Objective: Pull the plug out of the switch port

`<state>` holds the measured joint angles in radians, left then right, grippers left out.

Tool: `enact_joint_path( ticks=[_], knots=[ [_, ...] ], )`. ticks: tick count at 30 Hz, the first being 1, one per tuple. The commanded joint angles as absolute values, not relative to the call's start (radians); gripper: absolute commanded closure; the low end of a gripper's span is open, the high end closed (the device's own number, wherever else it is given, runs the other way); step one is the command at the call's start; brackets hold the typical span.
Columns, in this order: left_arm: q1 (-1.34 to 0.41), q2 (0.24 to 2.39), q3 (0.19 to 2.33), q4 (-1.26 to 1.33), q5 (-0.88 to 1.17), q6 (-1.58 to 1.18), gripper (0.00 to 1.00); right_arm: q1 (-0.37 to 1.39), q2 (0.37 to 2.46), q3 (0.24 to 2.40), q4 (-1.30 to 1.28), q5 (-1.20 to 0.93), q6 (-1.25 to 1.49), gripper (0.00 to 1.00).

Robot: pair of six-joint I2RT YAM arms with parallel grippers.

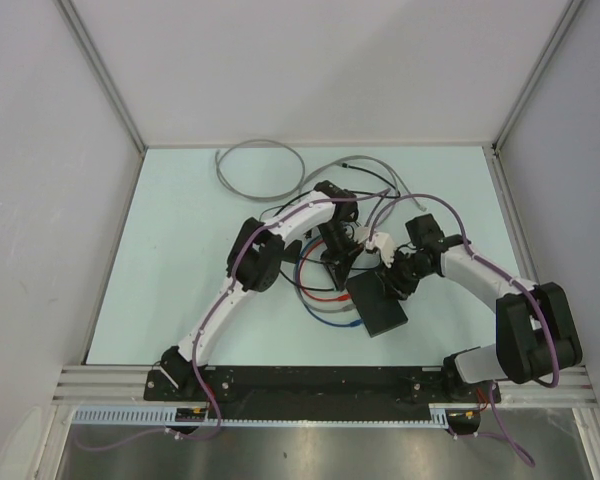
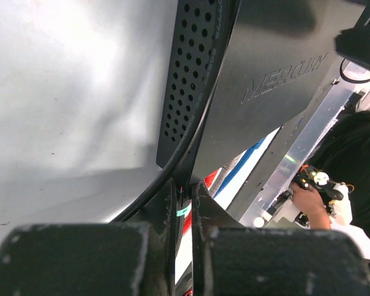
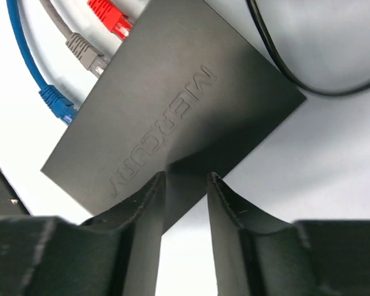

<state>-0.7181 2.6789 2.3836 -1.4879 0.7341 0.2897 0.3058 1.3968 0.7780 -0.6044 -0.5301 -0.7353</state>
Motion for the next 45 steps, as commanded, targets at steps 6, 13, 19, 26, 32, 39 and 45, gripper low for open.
enact_joint_path(
  ticks=[6, 13, 19, 26, 32, 39, 45],
  knots=[
    [-0.704, 2.783, 2.287, -1.39, 0.281, 0.321, 1.0, 0.37, 1.482, 0.905, -0.612, -0.565, -0.58, 0.57],
    [-0.66, 2.781, 2.229, -1.378, 0.445, 0.319, 1.0, 0.39, 1.632, 0.902, -0.51, -0.479, -0.406, 0.62],
    [-0.641, 2.735, 2.135, -1.378, 0.452, 0.324, 1.0, 0.403, 1.696, 0.908, -0.46, -0.335, -0.235, 0.7],
    [-0.543, 2.615, 1.858, -1.256, 0.482, 0.305, 1.0, 0.406, 1.733, 0.916, -0.5, -0.279, -0.259, 0.74],
    [-0.569, 2.715, 2.198, -1.328, 0.477, 0.322, 1.0, 0.403, 1.733, 0.91, -0.514, -0.265, -0.267, 0.74],
    [-0.587, 2.706, 2.089, -1.301, 0.512, 0.295, 1.0, 0.374, 1.579, 0.962, -0.538, -0.262, -0.206, 0.39],
    [-0.586, 2.729, 2.114, -1.296, 0.545, 0.287, 1.0, 0.502, 1.563, 1.005, -0.615, -0.218, -0.12, 0.0]
  ],
)
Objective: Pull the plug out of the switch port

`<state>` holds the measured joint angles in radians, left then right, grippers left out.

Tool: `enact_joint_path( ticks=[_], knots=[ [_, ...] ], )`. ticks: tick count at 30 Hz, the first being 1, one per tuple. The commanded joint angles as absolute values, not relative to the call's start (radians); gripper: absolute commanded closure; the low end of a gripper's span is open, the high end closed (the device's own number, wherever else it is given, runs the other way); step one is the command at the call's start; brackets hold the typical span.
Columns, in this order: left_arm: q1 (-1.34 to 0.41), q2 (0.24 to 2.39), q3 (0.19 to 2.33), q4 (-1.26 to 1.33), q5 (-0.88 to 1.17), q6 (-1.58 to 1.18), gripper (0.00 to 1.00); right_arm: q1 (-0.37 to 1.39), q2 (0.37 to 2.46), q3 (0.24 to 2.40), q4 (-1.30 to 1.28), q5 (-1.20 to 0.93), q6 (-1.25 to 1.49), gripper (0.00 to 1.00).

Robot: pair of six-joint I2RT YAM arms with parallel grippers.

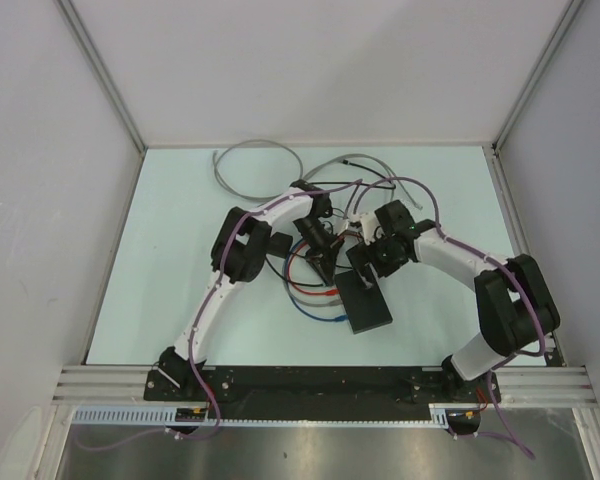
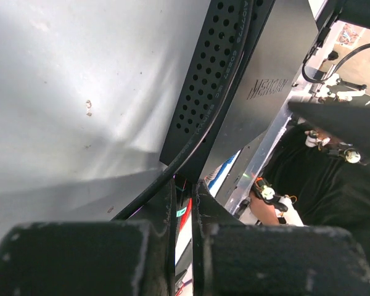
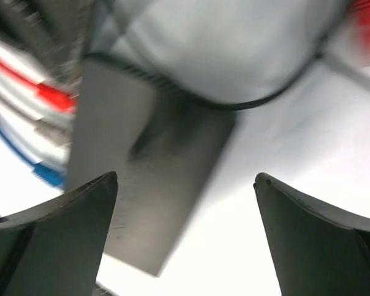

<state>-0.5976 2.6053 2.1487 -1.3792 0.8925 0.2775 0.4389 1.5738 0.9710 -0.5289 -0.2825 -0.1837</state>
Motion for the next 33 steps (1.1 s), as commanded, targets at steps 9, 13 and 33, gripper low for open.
enact_joint_path(
  ticks=[9, 13, 33],
  knots=[
    [-0.588, 2.746, 2.14, -1.295, 0.581, 0.285, 1.0, 0.577, 1.64, 1.017, -0.604, -0.359, -0.026, 0.0],
    [-0.588, 2.749, 2.148, -1.295, 0.592, 0.288, 1.0, 0.592, 1.672, 1.035, -0.609, -0.38, -0.026, 0.0],
    [-0.617, 2.744, 2.184, -1.247, 0.721, 0.196, 1.0, 0.712, 1.641, 1.196, -0.686, -0.166, 0.075, 0.0]
  ],
)
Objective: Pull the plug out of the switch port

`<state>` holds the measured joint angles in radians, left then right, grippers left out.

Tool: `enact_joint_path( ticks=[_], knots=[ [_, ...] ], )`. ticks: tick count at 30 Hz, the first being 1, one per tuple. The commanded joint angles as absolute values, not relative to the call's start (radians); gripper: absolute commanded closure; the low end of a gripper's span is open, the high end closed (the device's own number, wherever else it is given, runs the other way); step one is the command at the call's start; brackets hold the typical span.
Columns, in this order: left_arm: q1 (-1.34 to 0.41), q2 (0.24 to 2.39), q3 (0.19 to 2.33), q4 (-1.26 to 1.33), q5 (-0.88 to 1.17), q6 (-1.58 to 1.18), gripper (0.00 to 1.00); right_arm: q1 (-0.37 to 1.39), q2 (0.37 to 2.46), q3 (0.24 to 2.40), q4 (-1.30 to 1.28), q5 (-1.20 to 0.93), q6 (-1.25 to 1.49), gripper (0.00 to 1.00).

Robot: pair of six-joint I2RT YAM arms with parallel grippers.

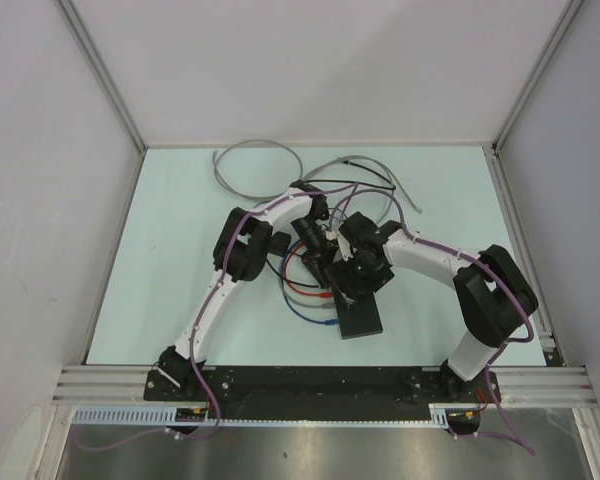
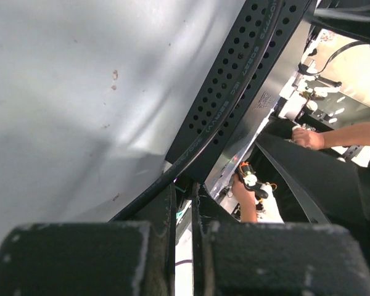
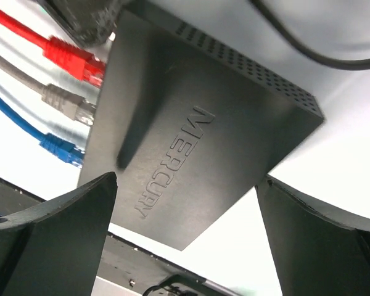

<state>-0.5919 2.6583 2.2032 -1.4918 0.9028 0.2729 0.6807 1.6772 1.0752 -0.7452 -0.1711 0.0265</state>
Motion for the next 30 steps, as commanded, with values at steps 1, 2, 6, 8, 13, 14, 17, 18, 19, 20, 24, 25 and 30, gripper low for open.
enact_joint_path(
  ticks=[1, 2, 6, 8, 13, 14, 17, 18, 19, 20, 24, 25, 30],
  knots=[
    [-0.615, 2.75, 2.183, -1.249, 0.715, 0.196, 1.0, 0.719, 1.638, 1.21, -0.69, -0.172, 0.063, 0.0],
    [-0.615, 2.755, 2.183, -1.25, 0.715, 0.199, 1.0, 0.751, 1.64, 1.222, -0.702, -0.182, 0.049, 0.0],
    [-0.603, 2.766, 2.158, -1.255, 0.761, 0.198, 1.0, 0.815, 1.687, 1.256, -0.796, -0.133, 0.038, 0.0],
    [-0.591, 2.76, 2.138, -1.252, 0.779, 0.201, 1.0, 0.819, 1.693, 1.256, -0.799, -0.109, 0.055, 0.0],
    [-0.552, 2.732, 2.094, -1.238, 0.795, 0.198, 1.0, 0.836, 1.724, 1.239, -0.787, 0.047, 0.052, 0.01],
    [-0.549, 2.72, 2.083, -1.224, 0.787, 0.189, 1.0, 0.839, 1.727, 1.239, -0.799, 0.054, 0.04, 0.02],
    [-0.546, 2.714, 2.062, -1.224, 0.804, 0.189, 1.0, 0.861, 1.747, 1.22, -0.824, 0.067, 0.028, 0.04],
    [-0.546, 2.712, 2.06, -1.227, 0.81, 0.189, 1.0, 0.871, 1.749, 1.212, -0.816, 0.077, 0.028, 0.07],
    [-0.546, 2.709, 2.062, -1.224, 0.816, 0.189, 1.0, 0.874, 1.755, 1.197, -0.808, 0.089, 0.028, 0.09],
    [-0.548, 2.704, 2.06, -1.224, 0.81, 0.189, 1.0, 0.874, 1.761, 1.189, -0.799, 0.098, 0.026, 0.11],
    [-0.552, 2.694, 2.071, -1.207, 0.778, 0.186, 1.0, 0.87, 1.775, 1.148, -0.814, 0.077, 0.017, 0.17],
    [-0.555, 2.691, 2.071, -1.206, 0.769, 0.186, 1.0, 0.871, 1.776, 1.135, -0.822, 0.075, 0.023, 0.18],
    [-0.574, 2.668, 2.022, -1.215, 0.759, 0.209, 1.0, 0.835, 1.773, 1.08, -0.795, 0.066, 0.046, 0.3]
  ],
)
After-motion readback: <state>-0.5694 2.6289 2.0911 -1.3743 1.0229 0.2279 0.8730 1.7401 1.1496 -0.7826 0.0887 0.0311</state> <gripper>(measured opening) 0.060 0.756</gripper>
